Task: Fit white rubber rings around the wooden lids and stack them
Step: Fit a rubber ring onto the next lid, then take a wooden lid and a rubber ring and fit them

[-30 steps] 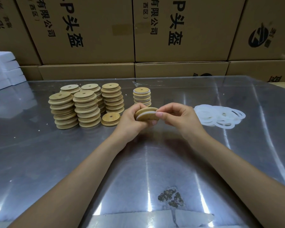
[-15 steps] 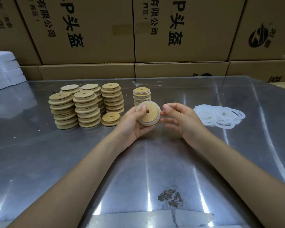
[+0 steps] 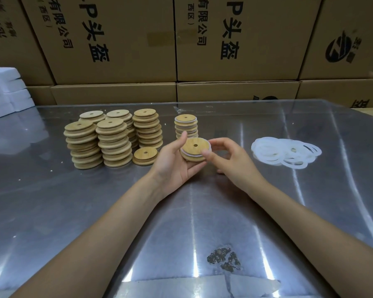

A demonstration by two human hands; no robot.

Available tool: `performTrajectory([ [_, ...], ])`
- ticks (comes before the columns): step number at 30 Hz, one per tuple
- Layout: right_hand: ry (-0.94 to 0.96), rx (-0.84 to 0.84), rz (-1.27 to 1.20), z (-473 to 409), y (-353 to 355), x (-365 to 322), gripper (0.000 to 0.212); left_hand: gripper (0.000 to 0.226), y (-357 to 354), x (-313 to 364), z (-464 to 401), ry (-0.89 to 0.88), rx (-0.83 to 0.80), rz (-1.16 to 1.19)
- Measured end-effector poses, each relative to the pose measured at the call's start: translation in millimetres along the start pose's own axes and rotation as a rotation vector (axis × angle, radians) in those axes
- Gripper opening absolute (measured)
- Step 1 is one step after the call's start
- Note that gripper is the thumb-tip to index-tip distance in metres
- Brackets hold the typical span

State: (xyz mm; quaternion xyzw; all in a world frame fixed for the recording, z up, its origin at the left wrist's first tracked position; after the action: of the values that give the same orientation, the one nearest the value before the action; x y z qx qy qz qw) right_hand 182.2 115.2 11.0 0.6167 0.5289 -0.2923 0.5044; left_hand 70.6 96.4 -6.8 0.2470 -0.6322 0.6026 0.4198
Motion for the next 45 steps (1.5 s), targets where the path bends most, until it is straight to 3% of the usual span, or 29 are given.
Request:
performTrajectory([
  [4, -0.024, 0.006, 0.100, -3.3, -3.3, 5.1, 0.053, 0.061, -6.0, -1.0, 0.7, -0.007, -0.027, -0.067],
  [11, -0.022, 0.097, 0.124, -23.8, -0.9, 11.9, 0.063, 0.046, 0.8, 4.5, -5.2, -0.087, 0.050, -0.261],
  [15, 0.023, 0.298, 0.166, -47.5, 7.8, 7.1, 0.053, 0.036, 21.1, 12.7, -6.1, -0.187, 0.261, -0.366],
  [21, 0.047, 0.448, 0.259, -88.8, -1.4, 3.4, 0.047, 0.019, 20.4, 24.3, -7.0, -0.416, 0.317, -0.564],
  [33, 0.105, 0.382, 0.446, -130.5, -29.9, 8.6, 0.053, 0.024, 20.6, 19.8, -16.2, -0.450, 0.298, -0.638],
  [45, 0.119, 0.352, 0.424, -127.8, -32.5, 7.4, 0.050, 0.023, 17.9, 19.3, -15.7, -0.445, 0.286, -0.664],
])
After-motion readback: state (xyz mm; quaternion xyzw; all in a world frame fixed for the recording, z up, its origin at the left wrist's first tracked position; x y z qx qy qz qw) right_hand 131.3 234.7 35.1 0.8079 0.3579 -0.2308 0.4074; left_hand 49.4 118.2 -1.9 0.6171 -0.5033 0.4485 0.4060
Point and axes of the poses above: each hand's wrist, its own z-axis away from the middle knuckle, its own y-axis out of the back of the hand, x = y × z, the point moved 10 cm from there along -z, towards the middle knuckle, and after that the axes turned 2 degrees about z, right-handed, at the moved point
